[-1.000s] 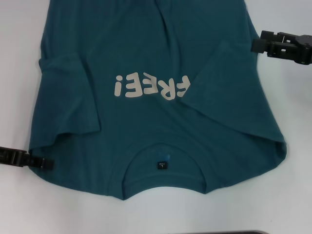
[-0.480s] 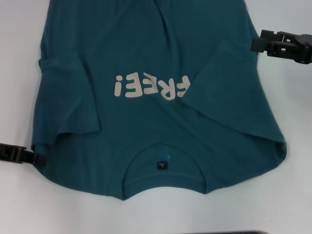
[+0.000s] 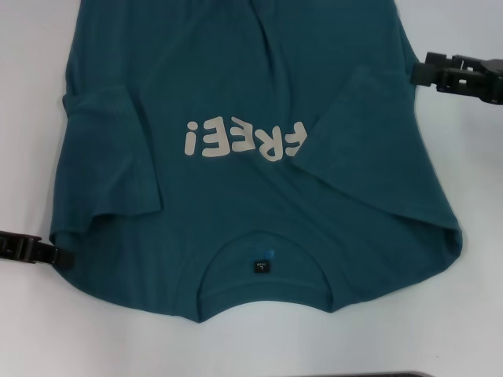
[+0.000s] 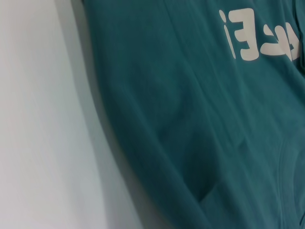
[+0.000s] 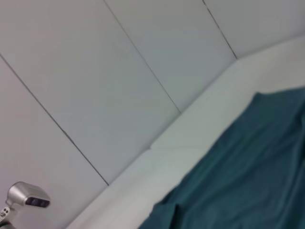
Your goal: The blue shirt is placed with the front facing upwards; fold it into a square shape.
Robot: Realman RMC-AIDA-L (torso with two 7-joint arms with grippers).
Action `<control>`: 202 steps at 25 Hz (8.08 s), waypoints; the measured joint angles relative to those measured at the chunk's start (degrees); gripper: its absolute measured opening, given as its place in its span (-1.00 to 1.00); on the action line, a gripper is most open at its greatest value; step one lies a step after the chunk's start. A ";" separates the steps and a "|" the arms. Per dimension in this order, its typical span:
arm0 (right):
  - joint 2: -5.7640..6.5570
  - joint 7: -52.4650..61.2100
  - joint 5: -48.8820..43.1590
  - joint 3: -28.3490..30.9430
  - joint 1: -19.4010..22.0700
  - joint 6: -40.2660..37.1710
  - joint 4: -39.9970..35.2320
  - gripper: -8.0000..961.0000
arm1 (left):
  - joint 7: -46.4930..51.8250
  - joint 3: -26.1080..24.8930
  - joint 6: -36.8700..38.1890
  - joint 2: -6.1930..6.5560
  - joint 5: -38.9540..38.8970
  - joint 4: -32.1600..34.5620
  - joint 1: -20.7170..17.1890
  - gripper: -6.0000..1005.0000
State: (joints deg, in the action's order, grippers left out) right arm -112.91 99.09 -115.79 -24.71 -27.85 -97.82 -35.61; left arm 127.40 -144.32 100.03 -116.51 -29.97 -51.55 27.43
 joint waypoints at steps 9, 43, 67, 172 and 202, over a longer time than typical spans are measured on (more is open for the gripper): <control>3.42 12.25 -6.68 -0.57 2.90 -1.05 -0.26 0.97 | 0.03 -0.01 -0.45 0.05 -0.70 -0.13 -0.06 -0.91; 4.26 25.63 -23.69 -1.46 5.40 -1.81 3.71 0.96 | -0.41 -0.62 -1.19 -0.01 -0.58 -0.24 0.02 -0.91; 3.11 31.08 -28.85 -4.29 1.59 1.86 3.26 0.26 | -0.51 -0.40 -0.94 0.34 -0.57 -0.52 0.18 -0.91; 4.83 11.84 -21.83 18.50 2.73 0.64 3.10 -0.81 | -5.50 -10.42 -0.64 3.70 -11.31 9.52 9.71 -0.91; 0.81 11.28 -12.59 9.13 -11.17 28.33 3.72 -0.76 | -8.36 -9.79 -33.40 5.06 -24.51 20.10 18.22 -0.91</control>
State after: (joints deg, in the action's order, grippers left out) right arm -112.10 110.37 -128.38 -15.58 -39.02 -69.50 -31.90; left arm 119.05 -154.10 66.63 -111.46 -54.48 -31.46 45.64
